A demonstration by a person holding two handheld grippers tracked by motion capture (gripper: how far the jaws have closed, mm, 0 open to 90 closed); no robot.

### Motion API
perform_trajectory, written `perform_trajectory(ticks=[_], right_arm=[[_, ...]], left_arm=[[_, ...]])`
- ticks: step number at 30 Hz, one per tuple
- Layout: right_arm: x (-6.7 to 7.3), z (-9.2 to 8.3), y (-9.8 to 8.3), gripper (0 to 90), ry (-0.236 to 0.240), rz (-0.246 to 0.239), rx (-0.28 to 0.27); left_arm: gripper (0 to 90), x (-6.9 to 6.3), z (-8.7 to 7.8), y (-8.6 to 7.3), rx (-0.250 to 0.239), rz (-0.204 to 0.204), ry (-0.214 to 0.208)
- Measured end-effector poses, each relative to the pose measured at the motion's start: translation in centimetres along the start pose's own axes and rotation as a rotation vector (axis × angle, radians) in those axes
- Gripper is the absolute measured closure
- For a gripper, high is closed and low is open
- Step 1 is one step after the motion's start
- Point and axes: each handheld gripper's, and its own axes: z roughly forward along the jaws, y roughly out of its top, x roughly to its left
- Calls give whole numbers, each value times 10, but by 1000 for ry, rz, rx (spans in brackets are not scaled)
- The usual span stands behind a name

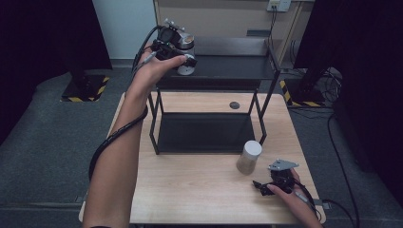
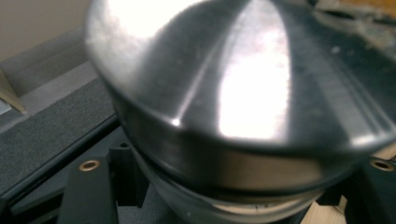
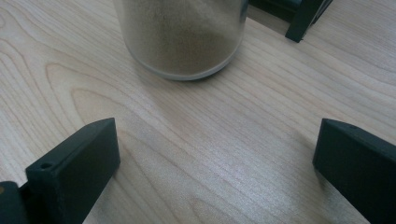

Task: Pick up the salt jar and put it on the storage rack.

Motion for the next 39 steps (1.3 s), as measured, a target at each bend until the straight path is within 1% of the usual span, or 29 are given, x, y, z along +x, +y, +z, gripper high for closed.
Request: perform_trajectory(ticks=[2,4,7,9,12,14,21,23,26,28,32,35,37,39], right_arm=[[0,0,0,14,0,0,0],[0,0,0,15,0,0,0],[0,0,0,15,0,0,0],[0,0,0,15,0,0,0],[0,0,0,15,0,0,0],[0,0,0,15,0,0,0],[0,0,0,15,0,0,0],[0,0,0,15,0,0,0],[0,0,0,15,0,0,0],[0,0,0,15,0,0,0],[0,0,0,15,0,0,0],[0,0,0,14,0,0,0],[0,0,0,15,0,0,0],[0,0,0,15,0,0,0]], left_arm=[[272,-3,1,0,2,12,13],[191,-4,0,0,-1,14,18],[117,-6,-3,-2,-17,16,19],[68,-9,-4,0,-7,20,29],[22,-15,-8,3,11,48,47],[20,-15,-11,1,3,52,42],[18,-23,-26,1,-1,91,70],[19,-25,-31,-1,-4,97,80],[22,-28,-39,-4,-11,99,83],[25,-30,-44,-6,-11,109,88],[30,-34,-56,-12,-13,138,81],[40,-36,-66,-21,-31,156,58],[47,-40,-72,-25,-28,183,53],[56,-43,-76,-29,-17,211,36]])
